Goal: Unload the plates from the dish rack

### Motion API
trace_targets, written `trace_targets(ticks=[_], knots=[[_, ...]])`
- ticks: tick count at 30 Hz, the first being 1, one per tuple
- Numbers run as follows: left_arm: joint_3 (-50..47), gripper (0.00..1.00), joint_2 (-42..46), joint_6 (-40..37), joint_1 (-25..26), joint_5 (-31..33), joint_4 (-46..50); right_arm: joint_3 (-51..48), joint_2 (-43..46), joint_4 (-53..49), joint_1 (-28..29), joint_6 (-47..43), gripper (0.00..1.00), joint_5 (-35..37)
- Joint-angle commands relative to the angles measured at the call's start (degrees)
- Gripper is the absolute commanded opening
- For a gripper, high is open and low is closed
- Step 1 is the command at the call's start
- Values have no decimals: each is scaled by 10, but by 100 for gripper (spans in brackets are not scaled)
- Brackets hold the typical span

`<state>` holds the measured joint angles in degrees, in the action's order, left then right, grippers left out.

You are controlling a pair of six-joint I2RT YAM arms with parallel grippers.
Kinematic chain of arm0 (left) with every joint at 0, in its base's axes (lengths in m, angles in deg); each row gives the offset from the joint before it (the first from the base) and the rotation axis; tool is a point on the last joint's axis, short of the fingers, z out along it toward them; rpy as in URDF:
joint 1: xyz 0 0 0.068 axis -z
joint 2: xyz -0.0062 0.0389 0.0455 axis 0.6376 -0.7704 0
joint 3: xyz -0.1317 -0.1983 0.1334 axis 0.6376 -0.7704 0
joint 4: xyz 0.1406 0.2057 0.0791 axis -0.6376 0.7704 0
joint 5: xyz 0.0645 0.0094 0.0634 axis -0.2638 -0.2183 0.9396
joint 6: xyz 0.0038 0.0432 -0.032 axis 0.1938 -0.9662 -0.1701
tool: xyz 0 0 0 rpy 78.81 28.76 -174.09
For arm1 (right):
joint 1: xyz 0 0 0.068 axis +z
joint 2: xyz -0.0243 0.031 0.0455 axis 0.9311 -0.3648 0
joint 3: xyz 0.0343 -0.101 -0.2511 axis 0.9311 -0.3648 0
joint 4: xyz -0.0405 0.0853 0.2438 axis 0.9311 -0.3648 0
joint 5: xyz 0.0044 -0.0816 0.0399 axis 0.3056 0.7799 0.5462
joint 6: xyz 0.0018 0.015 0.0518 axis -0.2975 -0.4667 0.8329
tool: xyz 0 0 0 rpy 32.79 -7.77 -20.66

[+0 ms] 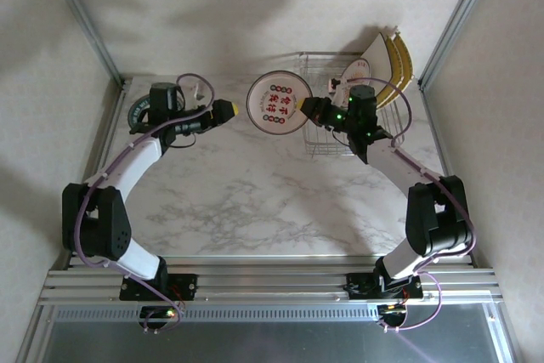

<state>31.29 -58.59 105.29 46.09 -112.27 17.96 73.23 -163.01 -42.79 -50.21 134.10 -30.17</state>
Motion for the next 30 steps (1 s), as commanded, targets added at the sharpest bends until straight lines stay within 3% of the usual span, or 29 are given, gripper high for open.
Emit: trace_targets(ticks=[1,9,14,18,26,30], knots=[[-14,99,0,61,11,-58,-114,26,-16,28,13,4,0,-15],[-11,90,-37,77,17,-57,-136,43,-50,58,35,30,0,-13],[-7,72,-57,75,17,-55,-133,46,-58,70,45,33,0,-13],[0,64,-72,82,17,-48,-131,50,-69,70,47,37,0,-12],[5,33,-89,91,17,-42,-130,69,-96,75,52,42,0,-15],[-4,28,-94,99,18,-42,-139,83,-111,74,58,45,0,-16]])
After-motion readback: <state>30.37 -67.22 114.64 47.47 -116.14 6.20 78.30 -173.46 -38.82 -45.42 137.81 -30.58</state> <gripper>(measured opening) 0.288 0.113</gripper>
